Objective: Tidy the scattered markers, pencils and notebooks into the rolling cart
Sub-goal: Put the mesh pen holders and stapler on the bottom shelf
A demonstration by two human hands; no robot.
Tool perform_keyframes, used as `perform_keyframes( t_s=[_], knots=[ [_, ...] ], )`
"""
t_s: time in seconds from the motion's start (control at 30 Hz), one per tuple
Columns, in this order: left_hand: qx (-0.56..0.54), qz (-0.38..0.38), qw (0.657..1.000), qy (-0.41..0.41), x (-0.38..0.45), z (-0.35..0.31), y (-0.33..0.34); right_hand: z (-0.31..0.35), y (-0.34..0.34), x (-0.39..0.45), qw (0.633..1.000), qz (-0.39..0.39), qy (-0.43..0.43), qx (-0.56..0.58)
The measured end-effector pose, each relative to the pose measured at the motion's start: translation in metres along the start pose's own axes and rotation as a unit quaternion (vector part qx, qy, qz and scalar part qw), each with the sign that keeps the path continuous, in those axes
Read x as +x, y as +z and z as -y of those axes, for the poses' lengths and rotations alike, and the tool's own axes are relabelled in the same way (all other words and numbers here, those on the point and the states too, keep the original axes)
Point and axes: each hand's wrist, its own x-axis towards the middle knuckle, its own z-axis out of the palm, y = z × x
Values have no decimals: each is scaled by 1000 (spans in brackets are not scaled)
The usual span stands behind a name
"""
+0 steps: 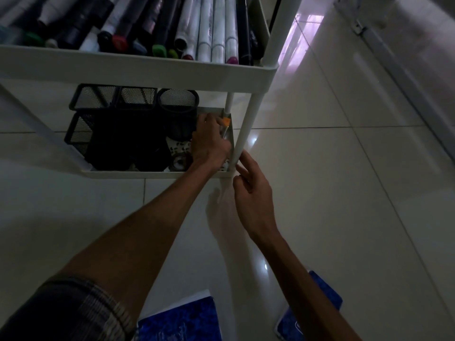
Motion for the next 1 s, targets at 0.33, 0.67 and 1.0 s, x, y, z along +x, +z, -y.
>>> perform_keyframes(
  t_s=[0.33,0.67,1.0],
  knots=[
    [29,7,998,46,4,0,4,1,0,0,1000,-2,2,7],
    [83,13,992,97,12,2,4,3,-1,1,1000,4,-6,1],
    [66,5,995,72,8,6,1,2,-1,0,1000,2,-7,2]
  ],
)
